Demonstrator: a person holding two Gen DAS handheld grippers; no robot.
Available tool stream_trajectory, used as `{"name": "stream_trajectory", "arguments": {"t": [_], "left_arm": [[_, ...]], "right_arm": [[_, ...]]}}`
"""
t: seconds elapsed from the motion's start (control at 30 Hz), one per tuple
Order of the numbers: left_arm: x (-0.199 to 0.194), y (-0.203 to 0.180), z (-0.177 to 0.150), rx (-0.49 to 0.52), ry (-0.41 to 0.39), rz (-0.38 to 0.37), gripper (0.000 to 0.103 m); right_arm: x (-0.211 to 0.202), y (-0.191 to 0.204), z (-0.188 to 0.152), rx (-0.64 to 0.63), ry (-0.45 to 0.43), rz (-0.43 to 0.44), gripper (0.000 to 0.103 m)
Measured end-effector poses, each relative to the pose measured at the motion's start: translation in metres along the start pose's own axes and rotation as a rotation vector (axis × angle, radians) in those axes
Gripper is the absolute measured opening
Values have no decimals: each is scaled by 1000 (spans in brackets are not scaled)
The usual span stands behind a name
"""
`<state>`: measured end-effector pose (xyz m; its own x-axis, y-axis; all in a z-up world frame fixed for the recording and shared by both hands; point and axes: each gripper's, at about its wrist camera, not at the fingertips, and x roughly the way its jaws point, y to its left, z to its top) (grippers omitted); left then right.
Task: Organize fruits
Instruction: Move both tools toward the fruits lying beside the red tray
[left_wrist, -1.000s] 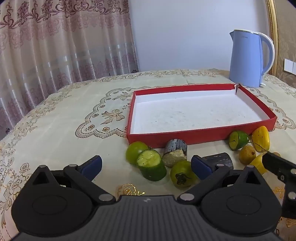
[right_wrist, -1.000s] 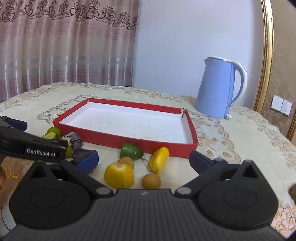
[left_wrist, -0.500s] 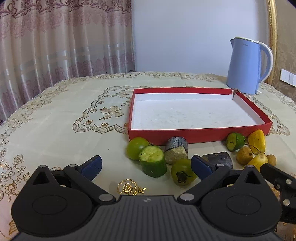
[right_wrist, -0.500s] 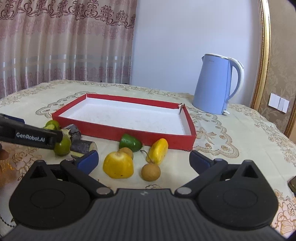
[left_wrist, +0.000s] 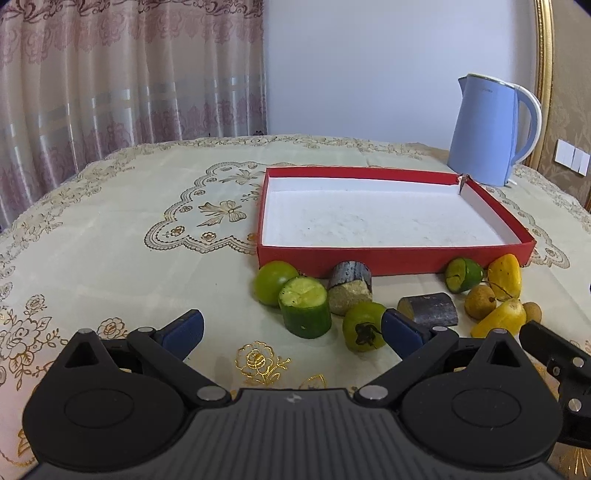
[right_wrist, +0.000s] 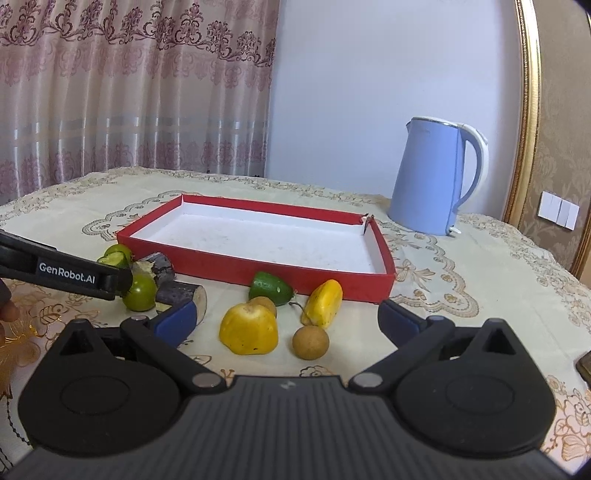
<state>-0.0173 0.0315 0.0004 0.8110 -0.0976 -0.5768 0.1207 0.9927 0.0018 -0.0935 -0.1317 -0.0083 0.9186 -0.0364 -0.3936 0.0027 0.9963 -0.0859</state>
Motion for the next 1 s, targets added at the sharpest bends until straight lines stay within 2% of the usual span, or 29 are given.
{"name": "stream_trajectory", "arguments": {"t": [0.37, 0.57, 0.7, 0.83, 1.0], "left_arm": [[-18, -16, -5, 26, -30, 6, 103], [-27, -16, -8, 17, -30, 10, 103], [-35, -8, -8, 0, -41, -23, 103], [-35, -4, -9, -2, -48, -36, 103], [-24, -7, -12, 14, -19, -66, 102]], "right_arm": [[-10, -2, -7, 15, 4, -19, 103], [-25, -6, -9, 9, -30, -25, 103], [-29, -8, -9, -9, -36, -42, 95], [-29, -14, -10, 2, -33, -39, 94], [-26, -16, -12, 7, -25, -23, 94]]}}
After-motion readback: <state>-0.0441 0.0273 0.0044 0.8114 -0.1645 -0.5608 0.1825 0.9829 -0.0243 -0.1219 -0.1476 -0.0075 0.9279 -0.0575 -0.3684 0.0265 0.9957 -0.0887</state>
